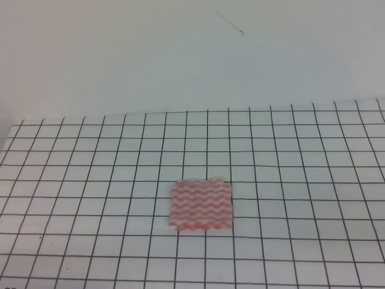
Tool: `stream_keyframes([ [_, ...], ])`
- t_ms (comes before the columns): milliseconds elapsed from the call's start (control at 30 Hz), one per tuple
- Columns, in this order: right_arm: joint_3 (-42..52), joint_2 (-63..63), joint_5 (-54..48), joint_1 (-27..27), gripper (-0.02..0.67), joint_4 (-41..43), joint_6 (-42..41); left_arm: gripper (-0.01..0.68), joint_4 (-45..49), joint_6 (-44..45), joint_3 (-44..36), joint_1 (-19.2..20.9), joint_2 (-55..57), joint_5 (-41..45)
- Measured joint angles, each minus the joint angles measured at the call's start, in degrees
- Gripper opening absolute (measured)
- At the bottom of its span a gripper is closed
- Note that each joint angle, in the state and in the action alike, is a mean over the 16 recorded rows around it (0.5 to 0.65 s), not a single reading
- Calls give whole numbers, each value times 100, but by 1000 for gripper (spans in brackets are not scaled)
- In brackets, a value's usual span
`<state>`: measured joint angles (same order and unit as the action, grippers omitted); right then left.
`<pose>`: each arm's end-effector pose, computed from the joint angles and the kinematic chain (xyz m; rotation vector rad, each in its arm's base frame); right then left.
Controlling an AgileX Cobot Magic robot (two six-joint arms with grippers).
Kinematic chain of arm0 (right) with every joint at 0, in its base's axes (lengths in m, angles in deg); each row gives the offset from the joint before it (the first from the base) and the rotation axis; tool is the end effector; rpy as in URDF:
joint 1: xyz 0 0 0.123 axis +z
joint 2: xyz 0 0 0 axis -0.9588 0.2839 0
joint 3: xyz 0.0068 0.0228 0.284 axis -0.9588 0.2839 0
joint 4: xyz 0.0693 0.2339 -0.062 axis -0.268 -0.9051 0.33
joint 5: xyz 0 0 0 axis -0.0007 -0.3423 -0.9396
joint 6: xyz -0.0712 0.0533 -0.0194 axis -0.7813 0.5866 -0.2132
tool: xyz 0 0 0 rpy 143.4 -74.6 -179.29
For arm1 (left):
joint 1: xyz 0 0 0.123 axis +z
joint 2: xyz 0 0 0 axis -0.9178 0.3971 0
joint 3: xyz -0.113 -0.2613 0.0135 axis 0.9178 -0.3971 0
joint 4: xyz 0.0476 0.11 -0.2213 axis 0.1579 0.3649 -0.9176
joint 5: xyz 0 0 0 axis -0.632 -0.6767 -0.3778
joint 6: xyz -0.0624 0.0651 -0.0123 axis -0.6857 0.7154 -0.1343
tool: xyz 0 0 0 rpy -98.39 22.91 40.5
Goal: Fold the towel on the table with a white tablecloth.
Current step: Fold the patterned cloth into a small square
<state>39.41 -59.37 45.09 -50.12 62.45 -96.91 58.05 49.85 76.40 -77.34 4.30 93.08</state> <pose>0.0896 0.0525 0.2827 -0.6664 1.8010 0.2725 0.0507 -0.0169 0.1833 0.1042 1.8051 -0.2995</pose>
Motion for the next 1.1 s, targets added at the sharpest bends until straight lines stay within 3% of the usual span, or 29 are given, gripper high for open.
stream_keyframes([
  [133,0,1,-31,0,-1,0,0,-1,320,-472,0,0,0,-44],
  [600,0,-146,-129,-158,-1,-9,-8,-2,353,-514,10,0,5,-79],
  [867,188,-1022,-166,-1078,-1,131,-74,-1,353,-508,10,0,5,-79],
  [1100,974,-2129,94,-1981,-1,218,-124,-2,353,-508,10,0,5,-79],
])
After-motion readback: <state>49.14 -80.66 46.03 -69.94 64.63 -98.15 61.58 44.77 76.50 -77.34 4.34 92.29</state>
